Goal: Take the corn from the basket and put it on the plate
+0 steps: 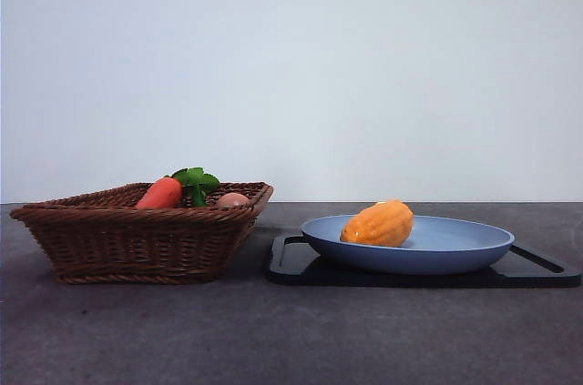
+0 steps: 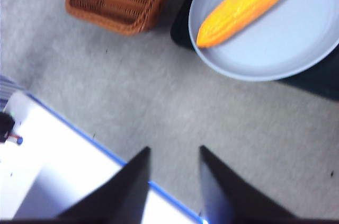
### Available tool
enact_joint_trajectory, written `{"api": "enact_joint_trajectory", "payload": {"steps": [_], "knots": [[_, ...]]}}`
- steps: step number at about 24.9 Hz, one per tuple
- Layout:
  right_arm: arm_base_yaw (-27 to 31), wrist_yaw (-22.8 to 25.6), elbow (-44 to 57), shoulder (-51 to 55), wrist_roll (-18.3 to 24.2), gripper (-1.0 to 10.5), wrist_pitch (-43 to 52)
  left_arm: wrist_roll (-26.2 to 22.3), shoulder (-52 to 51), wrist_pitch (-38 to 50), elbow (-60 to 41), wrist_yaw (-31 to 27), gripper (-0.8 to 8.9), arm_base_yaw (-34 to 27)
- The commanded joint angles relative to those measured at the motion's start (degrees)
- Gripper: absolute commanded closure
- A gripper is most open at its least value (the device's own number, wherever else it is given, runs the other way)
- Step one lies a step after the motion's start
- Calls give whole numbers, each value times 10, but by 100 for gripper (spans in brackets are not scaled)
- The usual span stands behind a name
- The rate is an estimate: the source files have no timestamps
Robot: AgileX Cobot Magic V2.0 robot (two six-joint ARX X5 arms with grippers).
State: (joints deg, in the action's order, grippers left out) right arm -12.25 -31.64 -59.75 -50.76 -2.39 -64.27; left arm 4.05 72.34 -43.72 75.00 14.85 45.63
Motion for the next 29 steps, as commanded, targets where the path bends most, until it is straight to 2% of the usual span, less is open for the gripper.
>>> {"api": "enact_joint_trajectory", "payload": {"steps": [1,4,15,29], "knots": [[-10,1,-10,0,38,925,-14,1,4,-3,15,-1,747,5],[-19,1,-10,0,50,945,-25,1,4,-9,15,-1,811,5],[-26,1,-10,0,44,945,-9,1,4,-11,15,-1,810,5],[-26,1,-10,0,44,945,-9,1,4,43,15,-1,810,5]]}}
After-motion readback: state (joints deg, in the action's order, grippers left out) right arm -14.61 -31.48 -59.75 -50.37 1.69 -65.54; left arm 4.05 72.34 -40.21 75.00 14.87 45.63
